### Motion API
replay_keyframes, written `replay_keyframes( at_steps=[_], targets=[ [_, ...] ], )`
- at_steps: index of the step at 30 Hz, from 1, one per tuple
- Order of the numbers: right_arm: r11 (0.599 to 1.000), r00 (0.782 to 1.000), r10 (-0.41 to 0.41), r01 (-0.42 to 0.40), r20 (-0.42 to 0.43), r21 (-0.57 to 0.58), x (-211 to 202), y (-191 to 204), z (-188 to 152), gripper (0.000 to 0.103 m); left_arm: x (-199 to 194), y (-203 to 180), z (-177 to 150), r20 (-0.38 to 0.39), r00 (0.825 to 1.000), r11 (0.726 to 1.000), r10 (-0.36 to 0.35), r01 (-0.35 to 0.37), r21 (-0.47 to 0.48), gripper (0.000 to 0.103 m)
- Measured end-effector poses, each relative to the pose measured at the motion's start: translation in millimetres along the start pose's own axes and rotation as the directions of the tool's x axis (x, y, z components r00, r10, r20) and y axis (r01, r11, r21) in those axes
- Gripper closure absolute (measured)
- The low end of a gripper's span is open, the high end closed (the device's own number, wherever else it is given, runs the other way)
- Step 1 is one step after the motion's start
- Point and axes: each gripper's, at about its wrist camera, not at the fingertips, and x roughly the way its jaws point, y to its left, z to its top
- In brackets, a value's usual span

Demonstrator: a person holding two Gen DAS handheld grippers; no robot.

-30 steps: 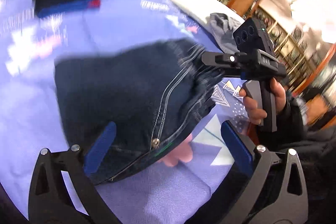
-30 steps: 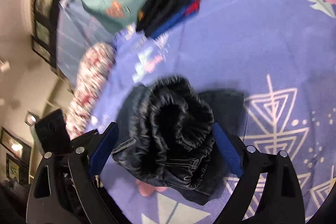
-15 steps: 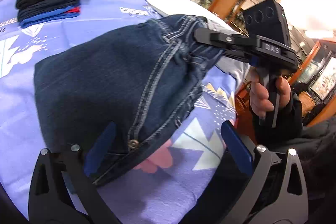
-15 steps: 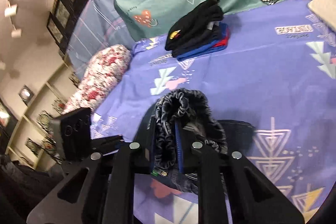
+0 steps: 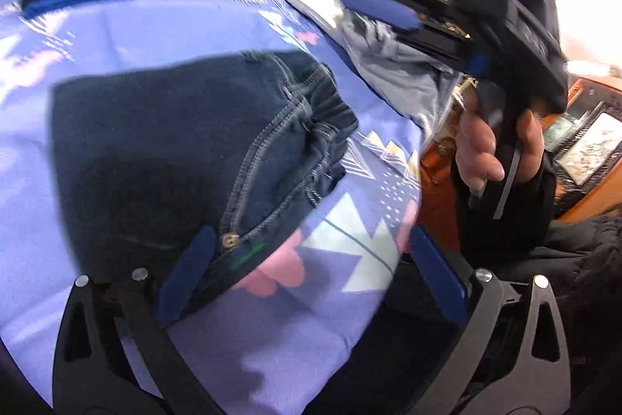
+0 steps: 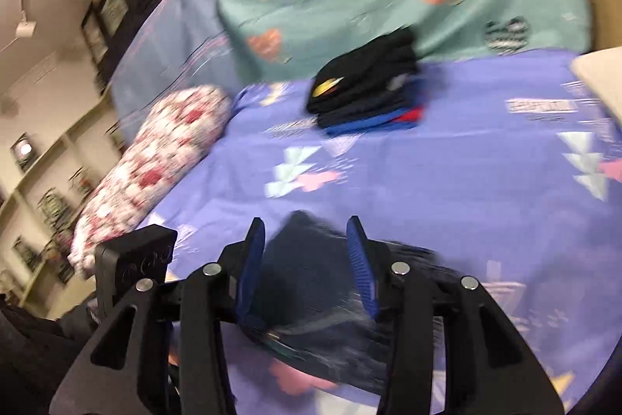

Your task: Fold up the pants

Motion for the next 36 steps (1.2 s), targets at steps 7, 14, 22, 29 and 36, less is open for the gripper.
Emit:
replay_keyframes(
  at_steps=[7, 14, 22, 29, 36],
  targets=[
    [0.961, 0.942, -0.108, 0.181, -0.317, 0.21, 103.8, -81.3, -33.5, 0.079, 2.1, 31.0, -16.9, 0.007, 1.0, 0.995, 0.021, -0.02, -0.097, 0.002],
    [0.993, 0.981, -0.006, 0.029, -0.192, 0.113, 72.6, -11.3, 6.5, 0.059, 7.3, 16.2, -18.3, 0.001, 0.998, 0.998, 0.064, -0.064, -0.014, 0.002],
    [0.994, 0.891, 0.064, -0.015, -0.45, 0.111, 187.9, -6.7, -29.5, 0.061, 15.7, 9.8, -22.3, -0.008, 0.99, 0.99, 0.14, -0.14, 0.026, 0.002],
    [0.999, 0.933, 0.023, -0.009, -0.358, 0.04, 136.5, 12.7, -10.4, 0.048, 12.7, 6.7, -22.9, 0.015, 0.992, 0.99, 0.127, -0.128, 0.052, 0.002],
    [0.998, 0.918, 0.023, 0.001, -0.395, 0.061, 138.4, 2.2, -20.9, 0.053, 5.6, 6.4, -22.1, 0.026, 0.993, 0.992, 0.118, -0.12, 0.049, 0.002]
  ],
)
